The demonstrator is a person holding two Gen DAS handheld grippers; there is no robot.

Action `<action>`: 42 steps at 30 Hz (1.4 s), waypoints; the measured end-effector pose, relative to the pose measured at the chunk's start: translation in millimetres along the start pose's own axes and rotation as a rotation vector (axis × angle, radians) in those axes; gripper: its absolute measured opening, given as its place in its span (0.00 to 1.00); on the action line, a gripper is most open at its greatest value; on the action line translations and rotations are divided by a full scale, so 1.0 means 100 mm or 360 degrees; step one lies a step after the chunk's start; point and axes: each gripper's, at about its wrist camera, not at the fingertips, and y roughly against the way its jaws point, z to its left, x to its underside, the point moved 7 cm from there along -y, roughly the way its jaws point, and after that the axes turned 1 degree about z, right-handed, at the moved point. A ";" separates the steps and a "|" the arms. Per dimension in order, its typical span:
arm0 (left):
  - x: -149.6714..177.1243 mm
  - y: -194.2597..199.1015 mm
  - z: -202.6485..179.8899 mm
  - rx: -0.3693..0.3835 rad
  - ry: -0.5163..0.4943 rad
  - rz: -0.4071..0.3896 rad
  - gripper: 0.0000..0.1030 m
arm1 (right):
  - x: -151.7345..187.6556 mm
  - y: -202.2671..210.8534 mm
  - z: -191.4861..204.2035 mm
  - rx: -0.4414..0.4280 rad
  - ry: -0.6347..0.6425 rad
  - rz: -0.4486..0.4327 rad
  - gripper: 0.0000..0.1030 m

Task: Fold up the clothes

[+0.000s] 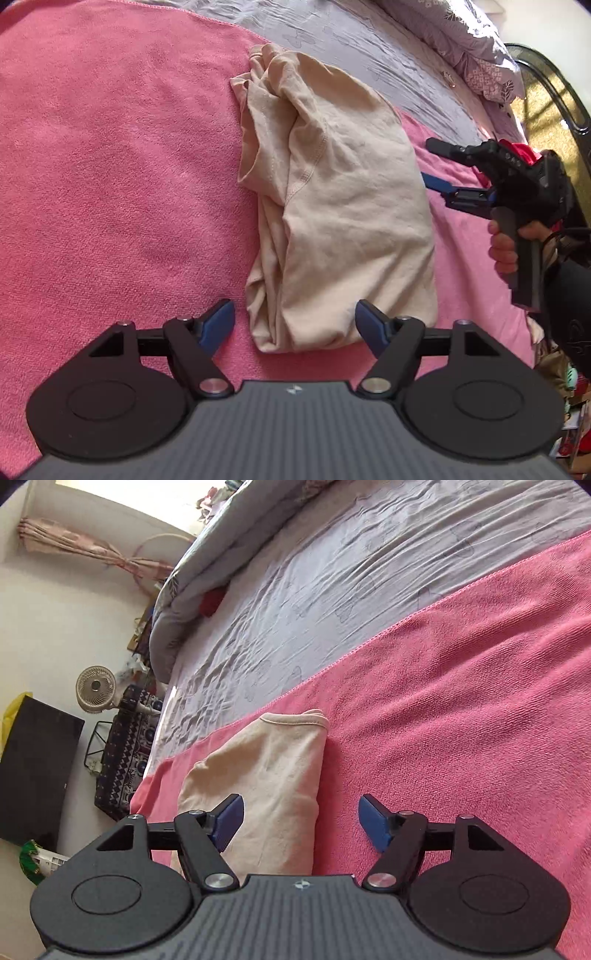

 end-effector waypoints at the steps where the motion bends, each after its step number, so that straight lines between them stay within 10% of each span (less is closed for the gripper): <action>1: -0.02 -0.01 0.01 0.0037 0.0011 0.0002 0.79 | -0.01 -0.03 -0.02 -0.0043 -0.0010 -0.0013 0.68; 15: -0.17 -0.15 0.03 0.0274 0.0208 0.0068 0.79 | -0.29 -0.38 0.01 -0.0363 0.0063 -0.0046 0.70; 26: -0.14 -0.21 0.09 0.0207 0.0189 0.0095 0.24 | -0.42 -0.61 0.19 -0.0374 0.0184 0.0025 0.69; 28: -0.13 -0.20 0.10 0.0222 0.0200 0.0095 0.21 | -0.43 -0.64 0.19 -0.0338 0.0179 0.0048 0.53; 30: -0.12 -0.20 0.08 0.0221 0.0189 0.0093 0.19 | -0.42 -0.65 0.17 -0.0317 0.0170 0.0065 0.13; 32: -0.11 -0.17 0.07 0.0226 0.0187 0.0087 0.16 | -0.38 -0.63 0.12 -0.0318 0.0156 0.0069 0.12; 37: -0.13 -0.14 0.08 0.0251 0.0209 0.0088 0.14 | -0.39 -0.51 0.23 -0.0389 0.0178 0.0042 0.13; 42: -0.15 -0.24 0.15 0.0279 0.0273 0.0111 0.16 | -0.41 -0.68 0.16 -0.0330 0.0181 0.0149 0.39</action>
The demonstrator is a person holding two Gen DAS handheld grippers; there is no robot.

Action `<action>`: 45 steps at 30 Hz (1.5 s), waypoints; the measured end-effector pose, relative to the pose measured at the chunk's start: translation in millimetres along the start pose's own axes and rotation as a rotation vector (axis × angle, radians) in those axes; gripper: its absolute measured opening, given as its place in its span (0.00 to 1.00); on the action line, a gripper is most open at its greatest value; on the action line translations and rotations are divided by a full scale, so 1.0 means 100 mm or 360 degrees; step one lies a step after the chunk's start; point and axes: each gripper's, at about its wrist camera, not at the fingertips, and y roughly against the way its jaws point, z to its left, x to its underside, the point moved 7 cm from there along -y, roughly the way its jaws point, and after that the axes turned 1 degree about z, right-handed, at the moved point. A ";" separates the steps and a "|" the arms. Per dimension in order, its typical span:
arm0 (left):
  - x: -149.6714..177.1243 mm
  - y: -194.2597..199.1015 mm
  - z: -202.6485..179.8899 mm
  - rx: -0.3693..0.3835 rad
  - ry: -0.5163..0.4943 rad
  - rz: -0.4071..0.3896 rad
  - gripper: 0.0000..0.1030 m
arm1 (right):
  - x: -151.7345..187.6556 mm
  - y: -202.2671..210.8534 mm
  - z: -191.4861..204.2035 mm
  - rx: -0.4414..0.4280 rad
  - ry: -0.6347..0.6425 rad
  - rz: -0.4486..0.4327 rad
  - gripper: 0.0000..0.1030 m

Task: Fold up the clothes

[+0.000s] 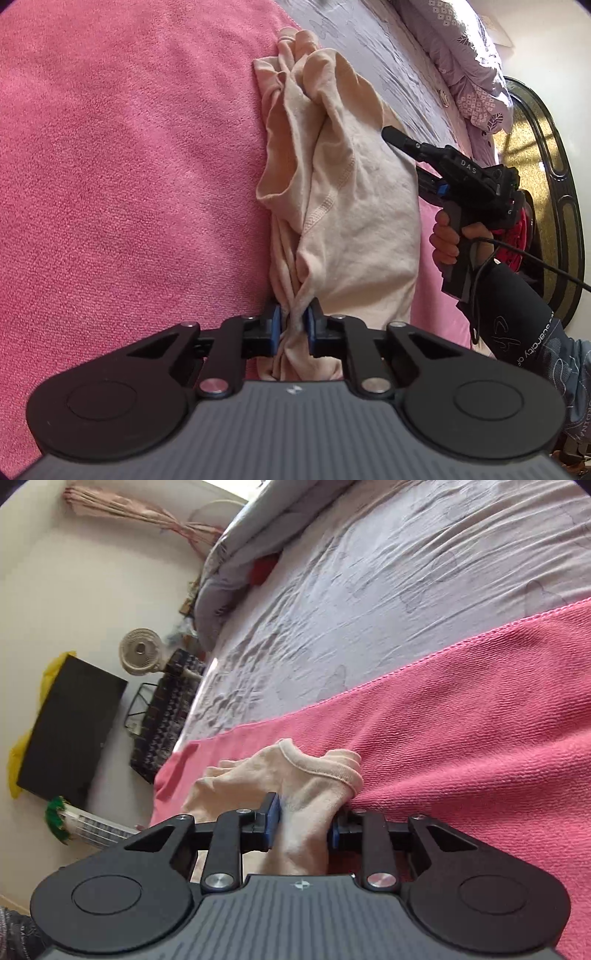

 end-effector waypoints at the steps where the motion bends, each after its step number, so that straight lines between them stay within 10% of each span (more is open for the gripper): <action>1: -0.01 -0.01 0.00 0.0007 0.0017 -0.0002 0.16 | 0.00 -0.01 0.02 -0.0020 0.0005 0.0002 0.42; 8: 0.03 0.05 -0.04 0.0031 0.0018 -0.0044 0.11 | 0.04 -0.05 0.09 0.0020 0.0065 -0.0001 0.18; 25: -0.11 -0.15 -0.10 -0.0004 0.0119 -0.0007 0.23 | 0.09 -0.11 -0.06 0.0050 -0.0106 -0.0066 0.19; 45: -0.09 0.18 -0.42 0.0071 0.0101 -0.0158 0.10 | 0.01 0.16 0.58 0.0168 0.0067 -0.0141 0.09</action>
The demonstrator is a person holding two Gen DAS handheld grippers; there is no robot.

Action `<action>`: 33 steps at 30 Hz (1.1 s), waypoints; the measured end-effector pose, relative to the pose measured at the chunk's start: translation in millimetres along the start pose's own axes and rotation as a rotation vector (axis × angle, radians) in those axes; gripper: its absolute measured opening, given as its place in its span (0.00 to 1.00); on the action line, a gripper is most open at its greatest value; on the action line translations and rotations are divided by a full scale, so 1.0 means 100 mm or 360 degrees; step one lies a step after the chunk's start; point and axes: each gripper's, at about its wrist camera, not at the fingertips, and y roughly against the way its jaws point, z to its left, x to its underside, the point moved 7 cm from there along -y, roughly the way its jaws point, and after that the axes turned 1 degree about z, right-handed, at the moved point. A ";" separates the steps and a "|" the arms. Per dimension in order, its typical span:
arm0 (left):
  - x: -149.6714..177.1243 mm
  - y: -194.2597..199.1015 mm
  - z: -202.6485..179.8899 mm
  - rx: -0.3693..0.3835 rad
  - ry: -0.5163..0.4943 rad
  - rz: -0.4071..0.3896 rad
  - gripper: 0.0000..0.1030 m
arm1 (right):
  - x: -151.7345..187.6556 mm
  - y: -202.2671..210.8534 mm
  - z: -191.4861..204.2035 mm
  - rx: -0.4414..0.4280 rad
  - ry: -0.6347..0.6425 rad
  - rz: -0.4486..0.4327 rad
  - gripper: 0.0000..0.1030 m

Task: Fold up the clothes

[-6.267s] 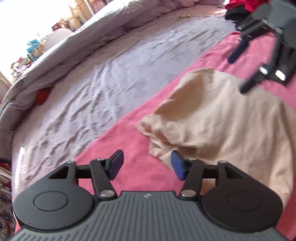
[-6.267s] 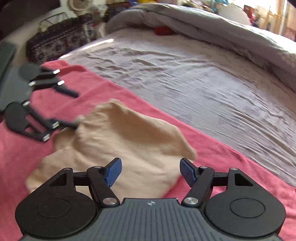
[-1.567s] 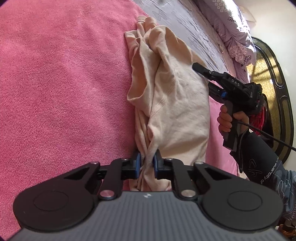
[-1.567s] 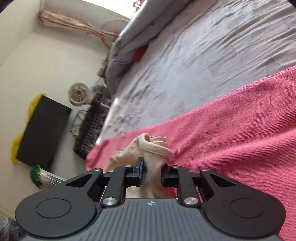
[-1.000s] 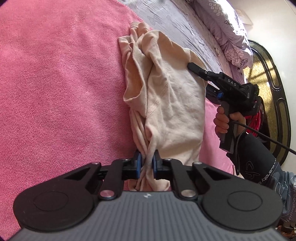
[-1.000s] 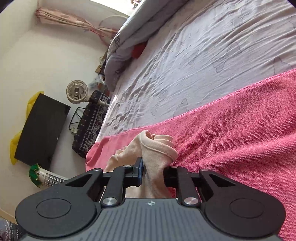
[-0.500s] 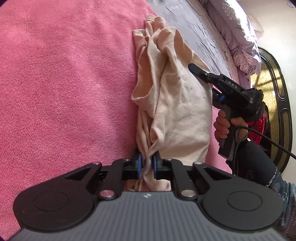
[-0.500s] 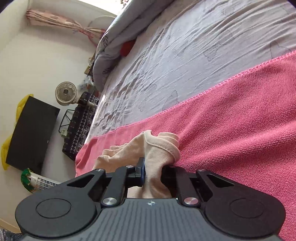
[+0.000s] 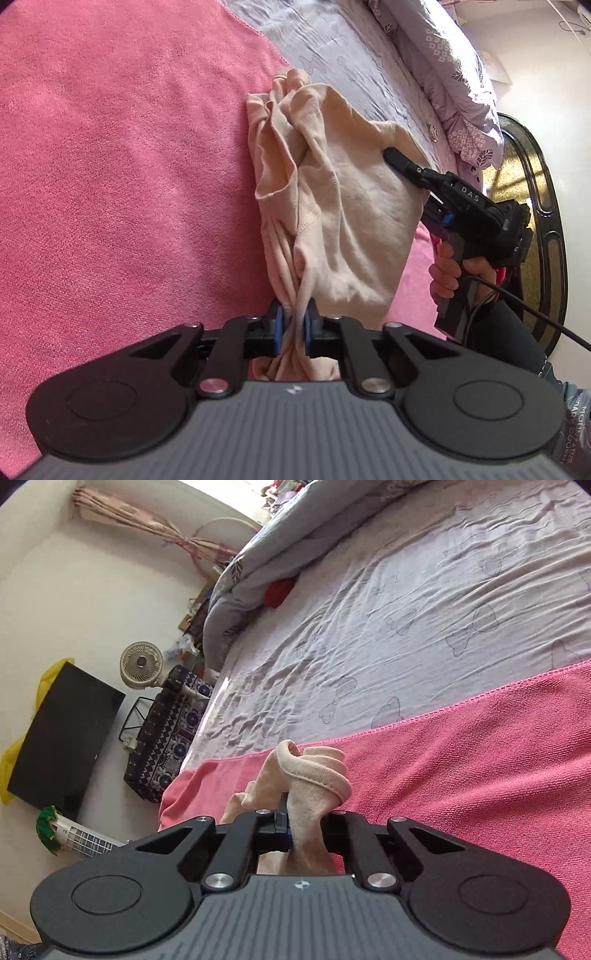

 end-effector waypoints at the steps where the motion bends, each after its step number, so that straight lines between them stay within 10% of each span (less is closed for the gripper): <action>1: -0.01 0.02 -0.01 0.0008 -0.0006 -0.0007 0.10 | -0.01 0.02 0.04 -0.0011 0.0001 -0.0011 0.09; 17: -0.06 0.77 -0.12 0.0013 -0.0086 -0.0176 0.10 | -0.13 -0.16 1.01 -0.0102 0.0181 0.0077 0.09; 33: -0.55 2.97 2.10 -0.0296 -0.0042 -0.0274 0.10 | 0.58 -2.33 2.39 -0.0174 0.0165 0.0198 0.09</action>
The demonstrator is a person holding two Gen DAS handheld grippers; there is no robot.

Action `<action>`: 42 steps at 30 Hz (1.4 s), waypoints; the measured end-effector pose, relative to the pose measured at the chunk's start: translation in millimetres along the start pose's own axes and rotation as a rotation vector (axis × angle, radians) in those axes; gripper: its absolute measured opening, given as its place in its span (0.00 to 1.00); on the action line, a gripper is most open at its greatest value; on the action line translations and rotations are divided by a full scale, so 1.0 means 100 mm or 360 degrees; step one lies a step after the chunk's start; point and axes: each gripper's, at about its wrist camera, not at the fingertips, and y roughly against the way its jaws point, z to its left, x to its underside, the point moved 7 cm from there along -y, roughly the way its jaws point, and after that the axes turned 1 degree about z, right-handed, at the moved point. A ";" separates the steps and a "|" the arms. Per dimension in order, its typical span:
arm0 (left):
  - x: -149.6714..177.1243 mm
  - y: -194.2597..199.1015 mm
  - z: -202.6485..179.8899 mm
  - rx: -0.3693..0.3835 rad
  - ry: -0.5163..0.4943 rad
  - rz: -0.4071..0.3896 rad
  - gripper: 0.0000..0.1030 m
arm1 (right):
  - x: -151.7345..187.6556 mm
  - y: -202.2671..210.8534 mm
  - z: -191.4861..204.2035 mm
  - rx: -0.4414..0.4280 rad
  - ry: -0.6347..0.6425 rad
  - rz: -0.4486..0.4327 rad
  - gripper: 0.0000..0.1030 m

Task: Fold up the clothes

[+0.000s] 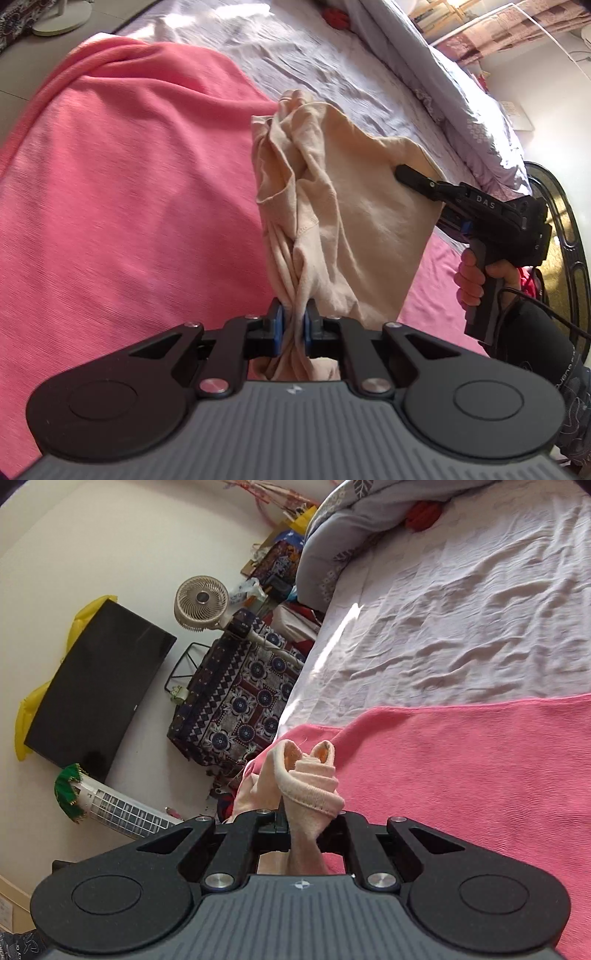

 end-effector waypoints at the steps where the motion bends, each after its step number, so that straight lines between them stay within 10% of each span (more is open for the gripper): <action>1: -0.03 0.02 0.15 -0.0024 0.0009 -0.0002 0.10 | 0.01 -0.14 0.02 0.0014 -0.0001 0.0007 0.09; 7: 0.02 -0.19 0.74 -0.0119 0.0072 0.0096 0.24 | 0.29 -0.78 -0.16 0.0569 0.0312 0.0201 0.21; 16: 0.11 -0.01 0.92 -0.0130 0.0116 0.0187 0.33 | 0.18 -0.56 -0.21 0.0833 0.0283 0.0210 0.49; 18: 0.11 0.04 0.87 -0.0195 0.0080 0.0203 0.34 | 0.12 -0.45 -0.23 0.0960 0.0326 0.0216 0.63; 29: 0.04 0.37 -0.12 -0.0531 -0.0496 0.0156 0.39 | 0.28 0.18 -0.15 0.1335 0.0573 0.0365 0.73; 42: 0.05 -0.37 -1.05 -0.0608 -0.0925 0.0103 0.43 | 0.41 0.69 -0.15 0.1069 0.0598 0.0263 0.69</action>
